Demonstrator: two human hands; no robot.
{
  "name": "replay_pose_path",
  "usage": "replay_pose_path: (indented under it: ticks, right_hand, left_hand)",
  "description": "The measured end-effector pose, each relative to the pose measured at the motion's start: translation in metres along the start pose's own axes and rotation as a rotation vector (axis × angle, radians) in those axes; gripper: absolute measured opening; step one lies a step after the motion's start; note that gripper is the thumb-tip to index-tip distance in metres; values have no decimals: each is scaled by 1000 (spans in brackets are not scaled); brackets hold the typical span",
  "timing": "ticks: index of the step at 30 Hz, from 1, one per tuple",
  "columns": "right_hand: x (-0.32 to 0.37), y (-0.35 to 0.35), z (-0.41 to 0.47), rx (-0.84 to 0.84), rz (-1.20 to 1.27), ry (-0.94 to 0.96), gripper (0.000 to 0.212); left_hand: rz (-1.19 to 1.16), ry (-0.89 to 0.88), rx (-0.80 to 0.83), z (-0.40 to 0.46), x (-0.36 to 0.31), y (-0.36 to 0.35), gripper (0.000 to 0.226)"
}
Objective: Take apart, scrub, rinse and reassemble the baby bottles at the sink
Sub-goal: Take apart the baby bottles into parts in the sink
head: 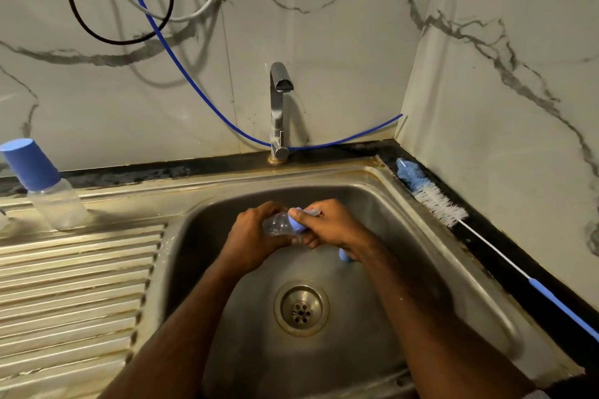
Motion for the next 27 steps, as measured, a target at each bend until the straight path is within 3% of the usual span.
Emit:
replay_pose_path:
  ticks: [2, 5, 8, 11, 23, 27]
  right_hand:
    - [0, 3, 3, 44, 46, 22, 26]
    - [2, 10, 7, 77, 157, 29, 31]
    - [7, 17, 5, 79, 282, 26, 37]
    - [7, 19, 4, 105, 335, 63, 35]
    - [8, 19, 3, 130, 241, 192, 12]
    - [12, 21, 4, 130, 208, 241, 33]
  left_hand:
    - [-20, -25, 28, 0, -7, 4, 64]
    - [-119, -31, -55, -1, -8, 13, 62]
    - [-335, 87, -132, -4, 3, 21, 68]
    - [-575, 180, -120, -6, 5, 21, 57]
    - [-630, 209, -29, -10, 1, 25, 39]
    - [-732, 329, -29, -12, 1, 25, 51]
Point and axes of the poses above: each hand's wrist, its own z-axis towards the middle knuckle, its own y-axis out of the back of the hand, x = y × z, the point moved 3 cm from there along z, towards the middle knuckle, and after that the axes turned 6 degrees about -y, right-handed, at the moved point
